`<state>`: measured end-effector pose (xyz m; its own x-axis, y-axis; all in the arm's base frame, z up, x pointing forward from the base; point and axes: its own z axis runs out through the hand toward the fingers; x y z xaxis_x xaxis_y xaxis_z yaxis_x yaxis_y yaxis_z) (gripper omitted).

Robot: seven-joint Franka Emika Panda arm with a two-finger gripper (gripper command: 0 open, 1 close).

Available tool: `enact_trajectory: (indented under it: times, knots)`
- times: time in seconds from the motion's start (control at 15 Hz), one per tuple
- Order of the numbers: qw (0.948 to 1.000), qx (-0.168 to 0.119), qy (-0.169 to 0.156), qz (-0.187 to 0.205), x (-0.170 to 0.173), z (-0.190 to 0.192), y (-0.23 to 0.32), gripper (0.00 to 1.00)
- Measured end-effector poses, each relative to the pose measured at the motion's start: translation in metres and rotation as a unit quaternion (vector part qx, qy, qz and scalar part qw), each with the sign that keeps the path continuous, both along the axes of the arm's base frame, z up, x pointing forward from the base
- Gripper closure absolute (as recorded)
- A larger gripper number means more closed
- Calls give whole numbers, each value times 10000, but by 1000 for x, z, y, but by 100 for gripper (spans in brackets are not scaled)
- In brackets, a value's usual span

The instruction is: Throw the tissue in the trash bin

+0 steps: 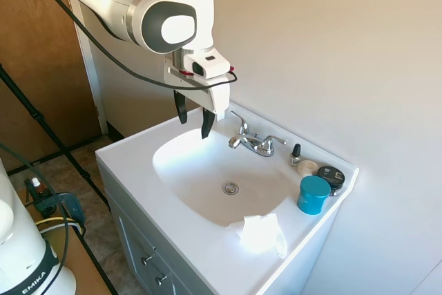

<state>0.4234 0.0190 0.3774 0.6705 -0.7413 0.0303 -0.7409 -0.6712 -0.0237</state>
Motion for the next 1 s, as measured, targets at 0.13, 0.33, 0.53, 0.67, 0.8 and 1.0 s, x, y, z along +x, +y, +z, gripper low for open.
enact_trajectory:
  times: [0.13,0.33,0.53,0.67,0.8,1.0]
  knots:
    - [10000,1,2,32,0,0,0,0]
    - [9997,25,-126,-190,6,5,-17,0]
    - [9967,59,-186,-782,15,9,-74,0]
    - [9938,46,-110,-1101,15,2,-109,0]
    - [9905,30,5,-1377,12,-13,-138,0]
    - [9842,44,125,-1765,5,-40,-176,0]
